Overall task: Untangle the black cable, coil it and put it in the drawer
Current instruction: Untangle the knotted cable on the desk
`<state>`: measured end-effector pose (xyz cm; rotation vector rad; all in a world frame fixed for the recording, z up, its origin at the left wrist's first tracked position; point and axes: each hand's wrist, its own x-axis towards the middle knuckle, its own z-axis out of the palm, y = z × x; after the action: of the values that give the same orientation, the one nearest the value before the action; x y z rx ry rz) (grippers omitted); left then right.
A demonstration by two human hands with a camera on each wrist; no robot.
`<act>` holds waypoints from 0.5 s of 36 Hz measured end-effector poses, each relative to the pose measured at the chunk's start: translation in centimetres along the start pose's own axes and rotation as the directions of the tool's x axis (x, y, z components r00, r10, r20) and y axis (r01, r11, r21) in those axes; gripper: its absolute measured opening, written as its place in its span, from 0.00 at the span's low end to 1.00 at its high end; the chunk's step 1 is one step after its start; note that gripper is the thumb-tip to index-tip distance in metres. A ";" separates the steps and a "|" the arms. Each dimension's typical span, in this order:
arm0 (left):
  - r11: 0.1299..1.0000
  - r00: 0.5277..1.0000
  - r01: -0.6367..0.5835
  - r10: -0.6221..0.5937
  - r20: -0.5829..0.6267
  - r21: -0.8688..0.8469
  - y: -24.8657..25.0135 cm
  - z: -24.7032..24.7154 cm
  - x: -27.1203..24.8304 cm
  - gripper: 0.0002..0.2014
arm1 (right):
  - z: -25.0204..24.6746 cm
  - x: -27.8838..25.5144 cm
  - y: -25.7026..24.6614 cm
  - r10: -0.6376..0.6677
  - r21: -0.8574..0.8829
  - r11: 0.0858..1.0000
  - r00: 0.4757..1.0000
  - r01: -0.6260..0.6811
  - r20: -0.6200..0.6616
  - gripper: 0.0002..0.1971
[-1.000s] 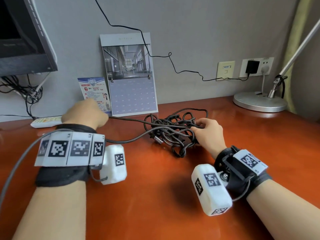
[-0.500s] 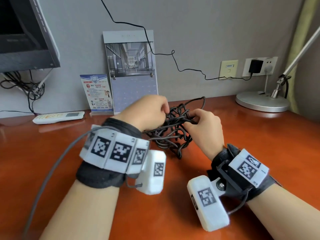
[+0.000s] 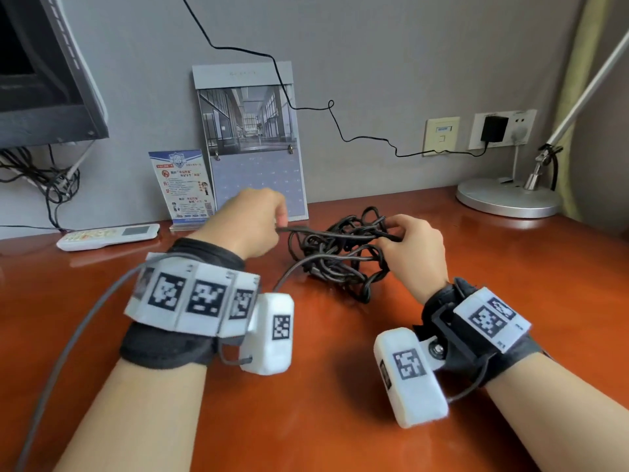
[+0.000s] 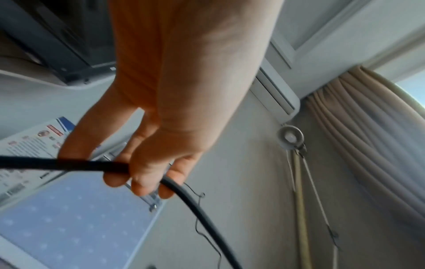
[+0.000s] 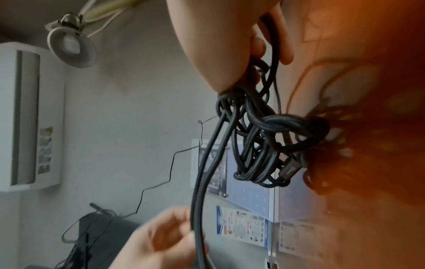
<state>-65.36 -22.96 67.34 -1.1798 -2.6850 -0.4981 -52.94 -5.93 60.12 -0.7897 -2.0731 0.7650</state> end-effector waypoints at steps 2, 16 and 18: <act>0.998 0.997 0.048 -0.051 -0.057 -0.038 -1.0 -1.0 0.0 0.20 | -0.2 0.5 0.7 0.032 -0.004 0.999 0.999 -0.032 -0.021 0.12; 0.733 0.735 0.554 -0.654 -0.181 -0.395 -11.4 -3.4 -1.4 0.14 | -1.2 2.1 3.1 0.157 0.030 0.988 0.970 -0.154 -0.188 0.16; 0.672 0.691 0.584 -0.706 -0.155 -0.456 -15.2 -2.9 -0.5 0.09 | -1.4 2.1 3.2 0.173 0.045 0.985 0.964 -0.168 -0.202 0.16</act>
<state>-76.18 -34.00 66.35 -0.0669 -2.7010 -1.2341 -51.98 -2.00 59.42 -0.9986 -1.8244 0.7690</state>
